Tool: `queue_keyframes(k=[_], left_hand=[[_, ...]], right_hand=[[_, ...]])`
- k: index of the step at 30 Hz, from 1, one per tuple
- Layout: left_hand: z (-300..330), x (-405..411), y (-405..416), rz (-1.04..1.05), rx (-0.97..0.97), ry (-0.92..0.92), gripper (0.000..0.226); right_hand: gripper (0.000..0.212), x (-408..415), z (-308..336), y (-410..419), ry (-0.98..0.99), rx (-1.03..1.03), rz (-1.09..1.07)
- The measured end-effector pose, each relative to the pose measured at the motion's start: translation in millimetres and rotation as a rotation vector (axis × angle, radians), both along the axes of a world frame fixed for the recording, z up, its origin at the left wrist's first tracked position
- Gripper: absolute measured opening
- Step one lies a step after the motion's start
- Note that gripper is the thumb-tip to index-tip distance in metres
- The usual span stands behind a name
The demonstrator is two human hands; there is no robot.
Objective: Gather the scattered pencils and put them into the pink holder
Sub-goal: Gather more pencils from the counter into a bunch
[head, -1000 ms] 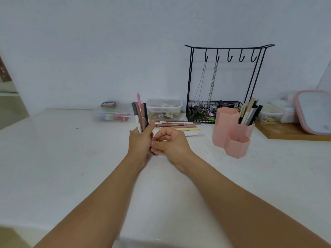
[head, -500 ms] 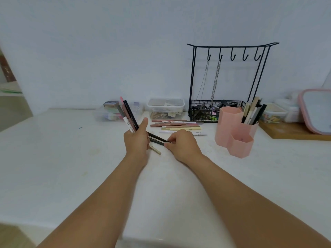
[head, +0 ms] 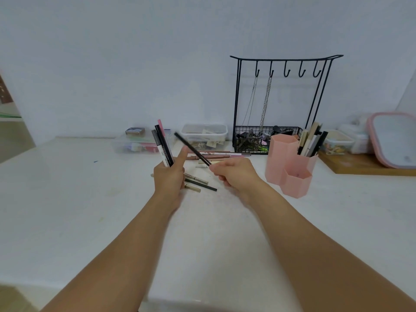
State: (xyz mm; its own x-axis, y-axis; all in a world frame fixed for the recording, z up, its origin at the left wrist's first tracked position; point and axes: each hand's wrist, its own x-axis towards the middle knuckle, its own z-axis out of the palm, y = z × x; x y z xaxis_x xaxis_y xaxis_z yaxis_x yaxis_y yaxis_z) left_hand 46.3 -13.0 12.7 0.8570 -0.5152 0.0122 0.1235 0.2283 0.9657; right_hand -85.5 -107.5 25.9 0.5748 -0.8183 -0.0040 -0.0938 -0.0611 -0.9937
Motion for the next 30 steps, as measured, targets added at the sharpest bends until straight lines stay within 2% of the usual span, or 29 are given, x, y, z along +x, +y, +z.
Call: queue_keyframes(k=[3,6,15,19,21,23,27,30], left_hand=[[0.5,-3.7,1.4,-0.055,-0.034,-0.035,0.057],[2.1,-5.4,3.0,-0.077,-0.064,-0.028,0.049],[5.8,-14.3,4.8,-0.125,-0.091,-0.061,0.041],[3.8,-14.6,1.4,-0.119,-0.067,-0.072,0.048],[2.5,-12.4,0.0,-0.09,-0.044,-0.078,0.046],[1.1,-9.3,-1.0,-0.064,-0.023,-0.092,0.045],[2.3,-6.4,0.3,-0.016,-0.019,-0.061,0.04],[2.7,-5.5,0.8,-0.002,-0.044,-0.034,0.033]], right_hand=[[0.004,8.5,1.1,15.6,-0.234,0.197,0.167],[0.004,15.6,0.4,30.0,-0.32,0.292,0.296],[0.005,21.1,-6.9,37.7,-0.234,0.099,0.326],[0.002,22.0,-9.1,37.4,-0.128,0.001,0.282],[0.009,22.6,-9.1,36.2,-0.08,-0.064,0.259],[0.019,20.3,-6.8,30.7,-0.008,-0.214,0.182],[0.029,9.0,-2.8,10.5,0.342,-0.595,0.05],[0.025,3.9,-5.7,4.5,0.489,-0.639,0.078]])
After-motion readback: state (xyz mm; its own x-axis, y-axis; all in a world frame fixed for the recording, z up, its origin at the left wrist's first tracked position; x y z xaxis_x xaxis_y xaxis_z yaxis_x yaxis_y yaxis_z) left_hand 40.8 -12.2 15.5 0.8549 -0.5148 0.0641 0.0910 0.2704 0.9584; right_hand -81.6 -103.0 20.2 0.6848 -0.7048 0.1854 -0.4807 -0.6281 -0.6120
